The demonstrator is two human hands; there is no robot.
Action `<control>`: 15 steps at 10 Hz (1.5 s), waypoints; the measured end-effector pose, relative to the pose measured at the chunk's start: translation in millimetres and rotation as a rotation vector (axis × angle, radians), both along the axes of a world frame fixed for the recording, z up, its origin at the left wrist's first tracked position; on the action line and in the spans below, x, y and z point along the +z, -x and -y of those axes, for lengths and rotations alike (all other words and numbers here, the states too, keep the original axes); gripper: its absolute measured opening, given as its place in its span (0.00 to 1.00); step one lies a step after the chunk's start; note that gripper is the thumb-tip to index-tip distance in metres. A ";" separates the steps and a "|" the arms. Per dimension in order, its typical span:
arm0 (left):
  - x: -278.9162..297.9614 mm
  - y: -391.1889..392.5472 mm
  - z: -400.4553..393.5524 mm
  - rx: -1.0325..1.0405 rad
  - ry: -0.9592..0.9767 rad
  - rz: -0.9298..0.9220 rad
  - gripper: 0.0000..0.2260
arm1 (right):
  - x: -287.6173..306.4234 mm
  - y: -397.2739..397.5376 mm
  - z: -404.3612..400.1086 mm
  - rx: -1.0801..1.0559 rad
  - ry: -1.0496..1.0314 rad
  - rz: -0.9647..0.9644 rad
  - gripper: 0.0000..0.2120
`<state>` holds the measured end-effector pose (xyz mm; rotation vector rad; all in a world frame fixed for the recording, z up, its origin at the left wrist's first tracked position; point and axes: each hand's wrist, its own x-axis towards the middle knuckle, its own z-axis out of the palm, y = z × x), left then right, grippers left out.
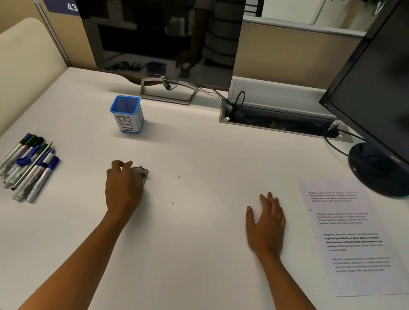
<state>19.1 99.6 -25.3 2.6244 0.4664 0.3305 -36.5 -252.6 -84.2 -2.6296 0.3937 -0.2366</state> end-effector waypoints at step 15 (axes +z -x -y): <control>-55.3 37.1 44.1 -0.445 0.267 0.069 0.04 | 3.5 -15.0 -15.8 0.056 -0.088 0.112 0.17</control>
